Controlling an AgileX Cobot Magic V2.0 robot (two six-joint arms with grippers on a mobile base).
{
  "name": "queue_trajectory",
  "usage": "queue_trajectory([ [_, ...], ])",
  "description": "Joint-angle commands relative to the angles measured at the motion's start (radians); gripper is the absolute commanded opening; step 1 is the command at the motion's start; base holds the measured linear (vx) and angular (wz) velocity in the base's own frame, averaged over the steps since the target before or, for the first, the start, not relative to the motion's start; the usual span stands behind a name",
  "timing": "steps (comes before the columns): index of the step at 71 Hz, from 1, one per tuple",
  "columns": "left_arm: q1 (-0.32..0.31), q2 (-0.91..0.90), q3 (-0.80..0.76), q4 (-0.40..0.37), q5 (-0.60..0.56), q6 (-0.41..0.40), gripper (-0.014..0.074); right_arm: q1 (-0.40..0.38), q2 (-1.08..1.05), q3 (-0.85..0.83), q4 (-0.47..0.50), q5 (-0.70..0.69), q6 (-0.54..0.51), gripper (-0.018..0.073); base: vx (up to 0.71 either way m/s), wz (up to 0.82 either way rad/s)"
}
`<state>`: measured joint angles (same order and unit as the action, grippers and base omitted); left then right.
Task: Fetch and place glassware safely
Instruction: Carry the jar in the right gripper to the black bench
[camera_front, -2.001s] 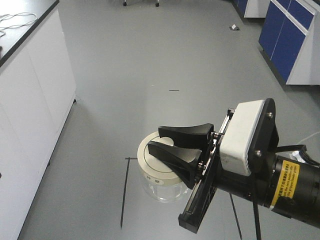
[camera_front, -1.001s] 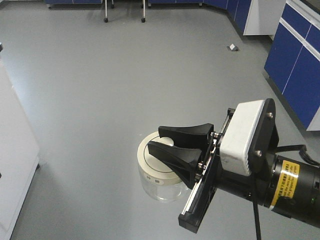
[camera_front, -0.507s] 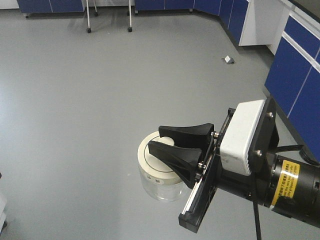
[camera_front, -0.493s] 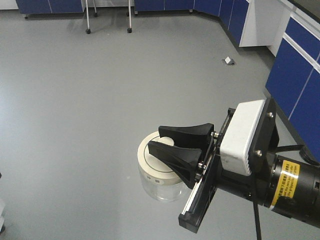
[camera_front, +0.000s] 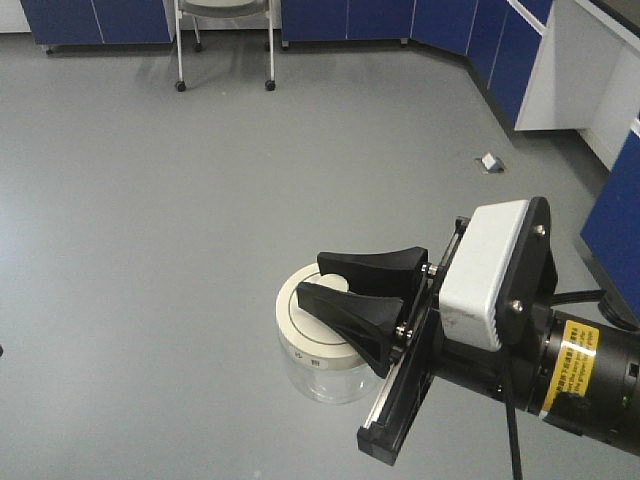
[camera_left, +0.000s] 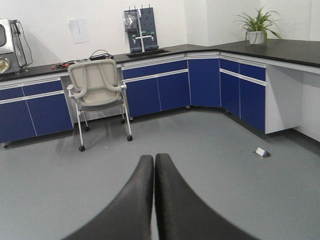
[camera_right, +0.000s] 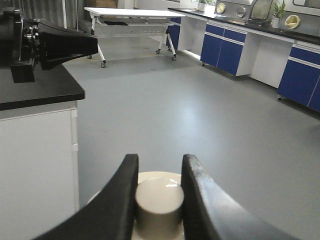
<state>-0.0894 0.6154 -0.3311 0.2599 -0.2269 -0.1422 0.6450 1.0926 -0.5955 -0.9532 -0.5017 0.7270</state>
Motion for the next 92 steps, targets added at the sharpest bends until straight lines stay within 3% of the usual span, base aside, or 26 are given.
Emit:
queue_trajectory([
  [1,-0.007,0.001,-0.027,-0.008,-0.068,-0.009,-0.0007,0.0,-0.021,-0.032,0.033,-0.066,-0.005,0.0,0.65,0.05],
  [92,-0.007,0.001,-0.027,-0.008,-0.068,-0.009,-0.0007,0.0,-0.021,-0.032,0.033,-0.068,-0.005,0.0,0.63,0.04],
])
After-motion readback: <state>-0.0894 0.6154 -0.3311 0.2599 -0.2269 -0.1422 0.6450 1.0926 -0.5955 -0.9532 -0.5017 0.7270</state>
